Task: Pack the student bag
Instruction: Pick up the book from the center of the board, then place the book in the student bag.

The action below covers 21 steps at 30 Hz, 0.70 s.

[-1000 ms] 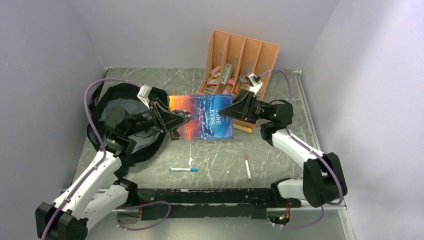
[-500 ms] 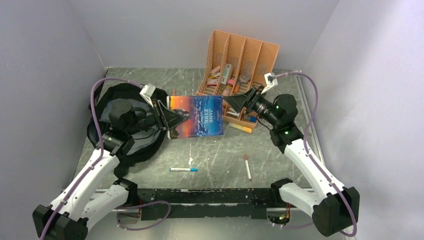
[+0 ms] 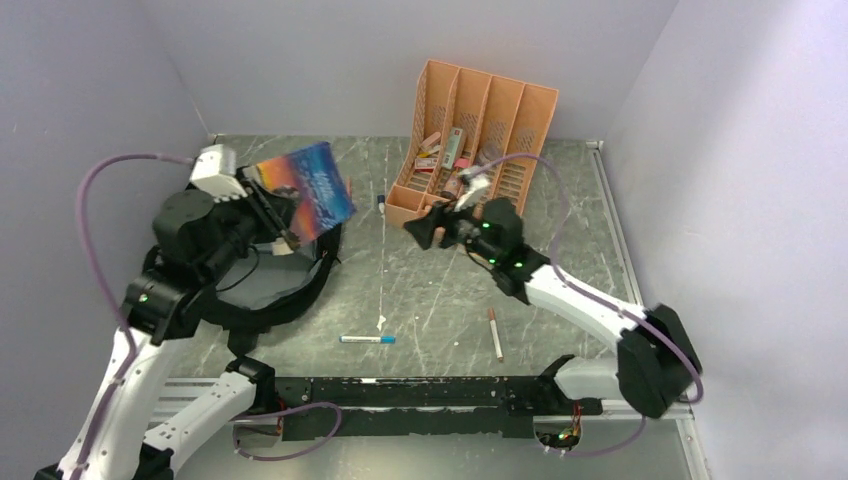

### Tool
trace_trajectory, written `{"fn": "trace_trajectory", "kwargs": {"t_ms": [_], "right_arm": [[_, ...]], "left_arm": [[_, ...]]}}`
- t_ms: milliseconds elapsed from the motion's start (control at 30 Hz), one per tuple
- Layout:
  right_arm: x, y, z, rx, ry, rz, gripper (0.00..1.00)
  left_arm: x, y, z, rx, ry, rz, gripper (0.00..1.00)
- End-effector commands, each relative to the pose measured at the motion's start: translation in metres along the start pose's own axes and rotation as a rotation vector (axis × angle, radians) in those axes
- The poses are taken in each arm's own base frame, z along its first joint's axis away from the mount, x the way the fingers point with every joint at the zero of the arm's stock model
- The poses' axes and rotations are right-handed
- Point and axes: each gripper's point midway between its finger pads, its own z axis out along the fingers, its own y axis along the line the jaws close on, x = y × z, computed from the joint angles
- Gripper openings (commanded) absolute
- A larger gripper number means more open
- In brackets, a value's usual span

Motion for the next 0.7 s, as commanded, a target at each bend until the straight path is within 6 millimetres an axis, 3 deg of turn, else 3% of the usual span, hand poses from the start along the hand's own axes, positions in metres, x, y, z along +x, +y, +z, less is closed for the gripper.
{"fn": "trace_trajectory", "kwargs": {"t_ms": [0, 133, 233, 433, 533, 667], "right_arm": [[0.001, 0.084, 0.040, -0.283, -0.033, -0.272, 0.76], [0.039, 0.147, 0.072, -0.491, -0.007, -0.467, 0.76], [0.082, 0.172, 0.100, -0.593, -0.012, -0.646, 0.77], [0.147, 0.179, 0.169, -0.549, 0.031, -0.884, 0.83], [0.154, 0.182, 0.197, -0.494, -0.001, -0.973, 0.84], [0.163, 0.175, 0.228, -0.422, -0.009, -1.052, 0.84]], "left_arm": [[-0.089, 0.020, -0.056, -0.194, -0.336, 0.026, 0.05], [-0.107, 0.035, -0.083, -0.303, -0.408, 0.011, 0.05], [-0.111, 0.053, -0.101, -0.404, -0.453, -0.011, 0.05], [-0.113, 0.088, -0.137, -0.608, -0.523, -0.060, 0.05], [-0.114, 0.097, -0.148, -0.662, -0.542, -0.052, 0.05], [-0.114, 0.097, -0.149, -0.665, -0.543, -0.044, 0.05]]}}
